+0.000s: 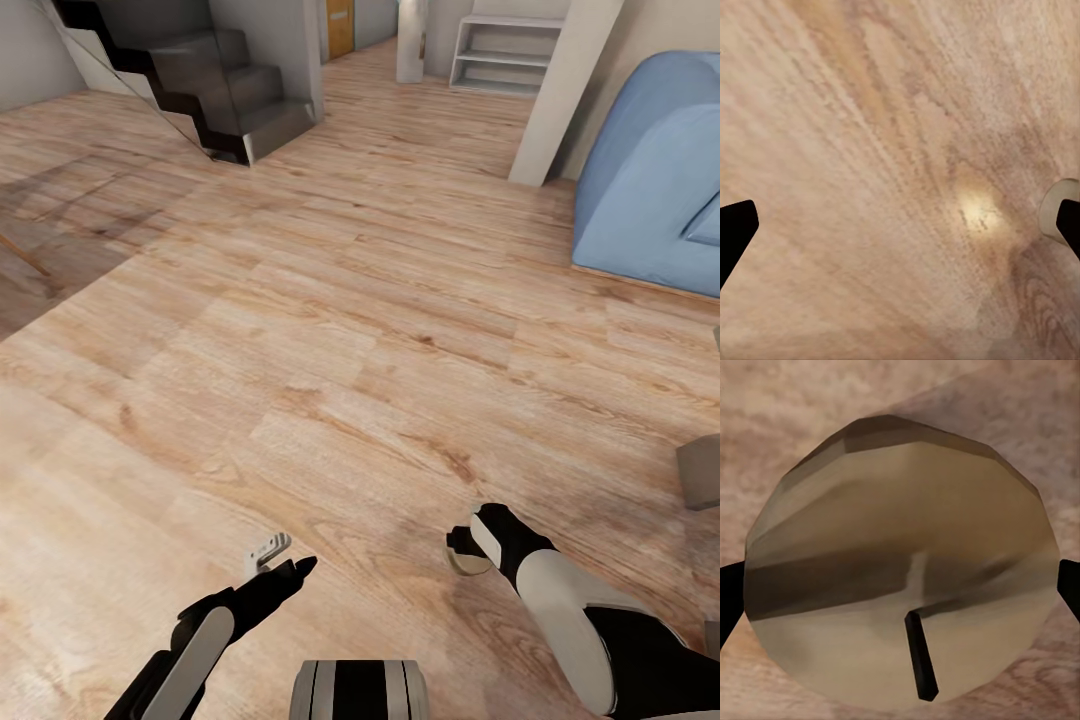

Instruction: Place each of the two pumpkins and all three candles from the living room inside a cabinet in the living room (use any cabinet), then make sure every cabinet is closed, and position the cauldron so it is next to a table in the living room.

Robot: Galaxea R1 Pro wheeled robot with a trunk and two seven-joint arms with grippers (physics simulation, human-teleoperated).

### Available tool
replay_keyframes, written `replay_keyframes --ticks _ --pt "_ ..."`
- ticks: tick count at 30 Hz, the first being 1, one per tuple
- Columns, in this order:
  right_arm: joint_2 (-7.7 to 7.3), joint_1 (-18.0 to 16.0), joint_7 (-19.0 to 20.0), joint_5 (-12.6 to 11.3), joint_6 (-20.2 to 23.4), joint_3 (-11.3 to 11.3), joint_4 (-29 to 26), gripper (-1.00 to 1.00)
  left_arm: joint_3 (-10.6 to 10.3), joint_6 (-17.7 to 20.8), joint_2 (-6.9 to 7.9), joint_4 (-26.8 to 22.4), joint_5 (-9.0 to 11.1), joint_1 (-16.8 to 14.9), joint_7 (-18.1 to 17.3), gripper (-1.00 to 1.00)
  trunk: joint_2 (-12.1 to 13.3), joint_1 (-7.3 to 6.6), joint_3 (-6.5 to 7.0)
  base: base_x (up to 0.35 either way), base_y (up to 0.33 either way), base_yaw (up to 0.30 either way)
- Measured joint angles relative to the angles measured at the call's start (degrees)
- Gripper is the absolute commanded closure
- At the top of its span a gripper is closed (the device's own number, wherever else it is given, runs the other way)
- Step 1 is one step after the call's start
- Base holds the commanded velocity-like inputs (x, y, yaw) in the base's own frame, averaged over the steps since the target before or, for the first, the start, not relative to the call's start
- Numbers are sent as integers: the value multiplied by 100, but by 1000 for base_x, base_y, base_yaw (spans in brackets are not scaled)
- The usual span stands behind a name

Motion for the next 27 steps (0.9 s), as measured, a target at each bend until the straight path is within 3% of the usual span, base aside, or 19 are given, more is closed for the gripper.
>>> replay_keyframes --ticks 7,27 --pt "6 1 -1 18 2 2 0 100 -15 -50 1 182 -1 0 24 -100 0 0 0 0 0 0" --pt "8 10 20 18 -63 33 -80 100 -22 -70 6 387 -9 0 27 -100 26 -52 443 0 0 0"
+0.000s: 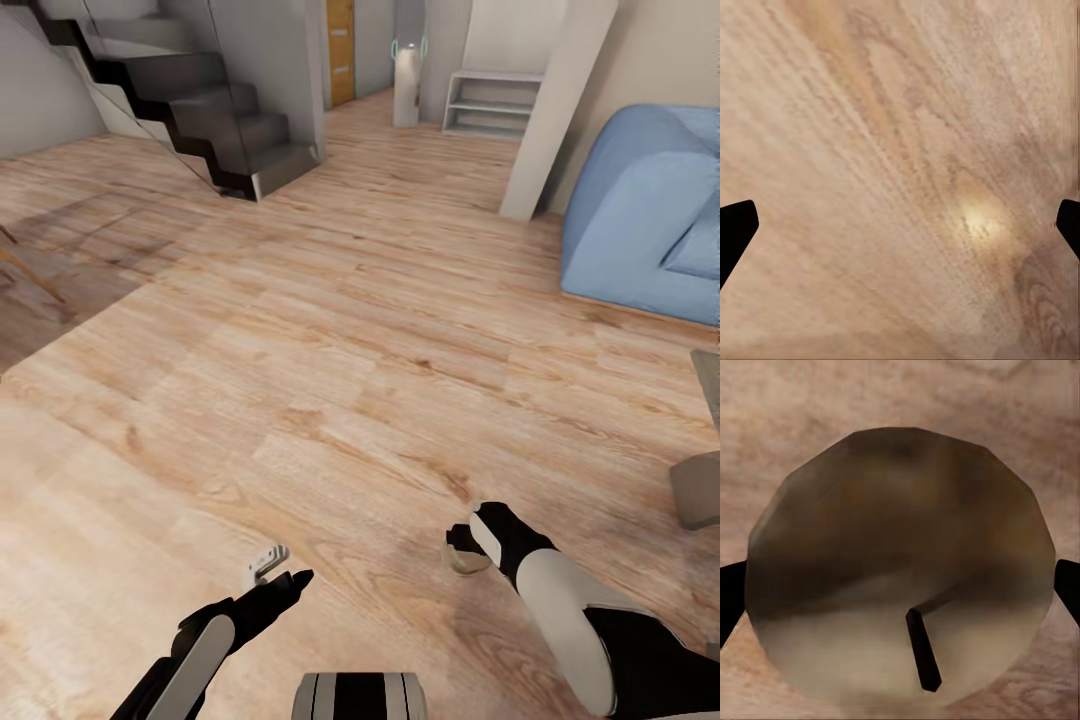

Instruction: Place each of the two pumpkins and all three candles from the living room inside a cabinet in the living room (use any cabinet), then make sure every cabinet is closed, and position the cauldron so it is next to a table in the living room.

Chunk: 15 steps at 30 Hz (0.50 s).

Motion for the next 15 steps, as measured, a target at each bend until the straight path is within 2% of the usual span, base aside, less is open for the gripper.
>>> replay_keyframes --ticks 3,5,8,9,10,13,15 --pt "-7 54 3 1 1 9 -442 100 2 -4 0 -1 5 4 5 -100 4 -8 67 0 0 0" --pt "-22 114 15 33 41 -16 -1058 100 7 -29 0 -41 9 20 4 -100 6 -13 111 0 0 0" --pt "-41 343 25 11 94 -16 -1806 100 28 -95 2 -218 11 123 -8 -100 11 -21 177 0 0 0" --pt "-45 499 28 20 117 -16 -2232 100 46 -115 9 -345 9 201 -7 -100 12 -23 199 0 0 0" --pt "-50 653 2 52 158 -12 -2702 100 58 -130 58 -464 1 269 -4 -100 13 -26 222 0 0 0" --pt "-54 904 68 15 438 -35 -3596 100 56 -154 187 -597 -5 345 2 -100 17 -34 289 0 0 0" --pt "-61 1036 331 -67 756 -51 -4238 100 57 -169 241 -626 -8 369 7 -100 20 -39 332 0 0 0"
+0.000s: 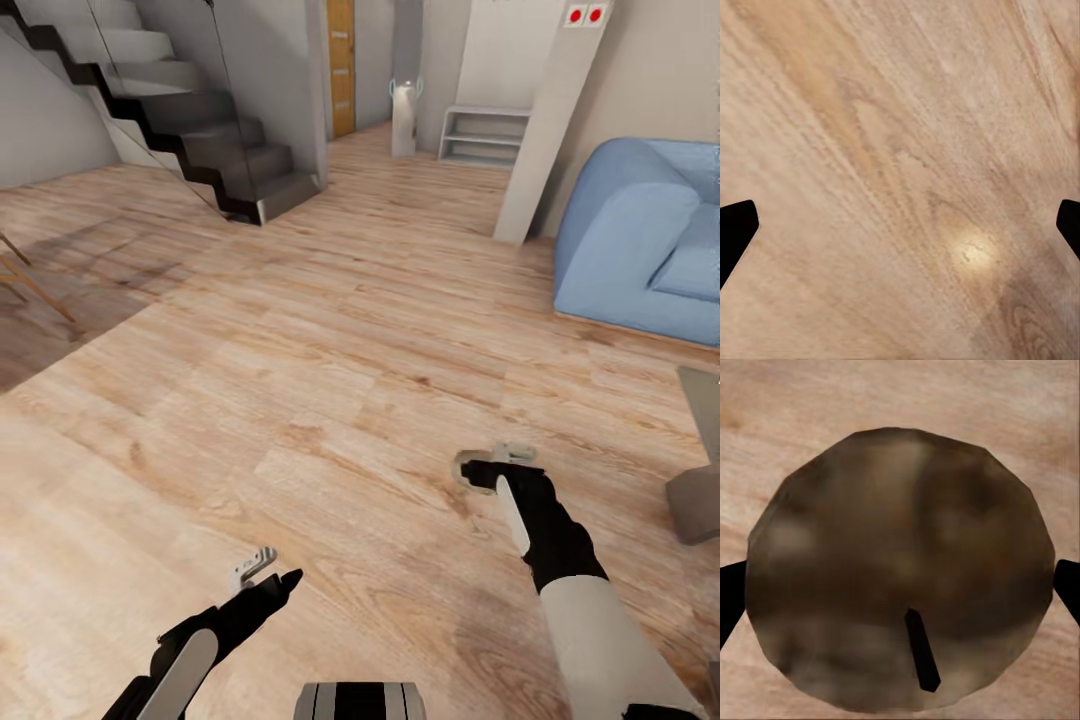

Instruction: Place each of the two pumpkins and all three candles from the living room inside a cabinet in the living room (use any cabinet), then make sure every cabinet is closed, and position the cauldron so it is next to a table in the living room.

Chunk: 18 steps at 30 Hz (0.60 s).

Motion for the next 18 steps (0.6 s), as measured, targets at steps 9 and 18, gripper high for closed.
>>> replay_keyframes --ticks 9,18 --pt "-27 746 881 44 514 -12 -2444 100 4 -338 55 35 -1 28 15 -100 12 -23 200 0 0 0" --pt "-37 1298 1758 -68 1604 38 -3622 100 296 -483 81 -11 35 220 2 -100 24 -46 399 0 0 98"
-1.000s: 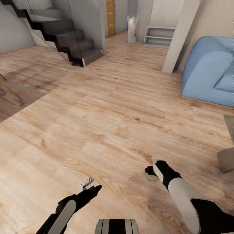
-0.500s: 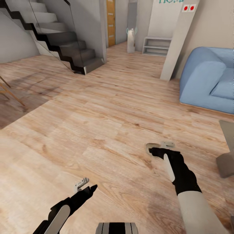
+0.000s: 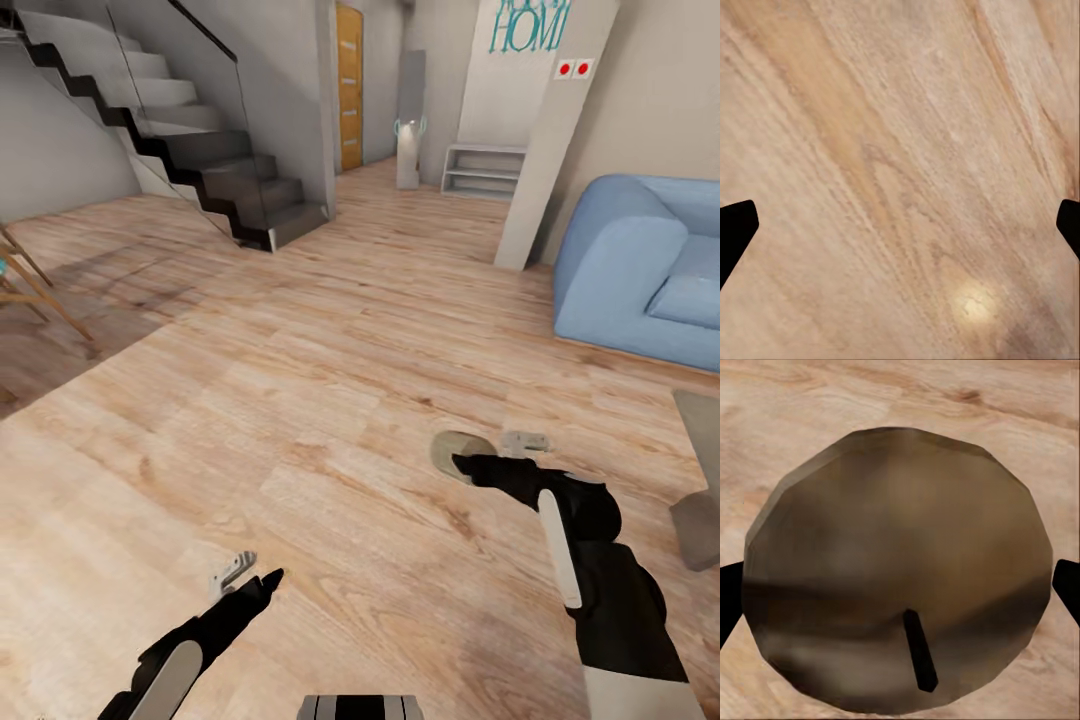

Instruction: Place each of the two pumpkins and all three candles from the living room inside a cabinet in the living room (use any cabinet), then make sure every cabinet is closed, and position the cauldron so it is next to a table in the living room.

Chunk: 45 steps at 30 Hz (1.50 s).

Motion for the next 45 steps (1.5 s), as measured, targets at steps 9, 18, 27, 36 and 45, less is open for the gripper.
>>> replay_keyframes --ticks 9,18,27,36,45 --pt "-2 39 650 109 489 181 -54 100 1351 -38 48 -1174 -39 1254 -39 -100 12 -23 198 0 0 286" --pt "0 48 666 165 486 491 -57 100 1525 -120 83 -889 -36 1463 -40 -100 24 -47 398 0 0 298" --pt "0 50 665 179 485 501 -57 100 1534 -169 80 -670 -33 1464 -67 -100 36 -70 598 0 0 298" --pt "3 54 674 187 487 579 -57 100 1530 -174 79 -645 -40 1463 -68 -100 39 -75 643 0 0 298" --pt "-5 60 681 189 487 599 -57 100 1462 -174 64 -705 -318 1463 -68 -100 39 -75 643 0 0 298"
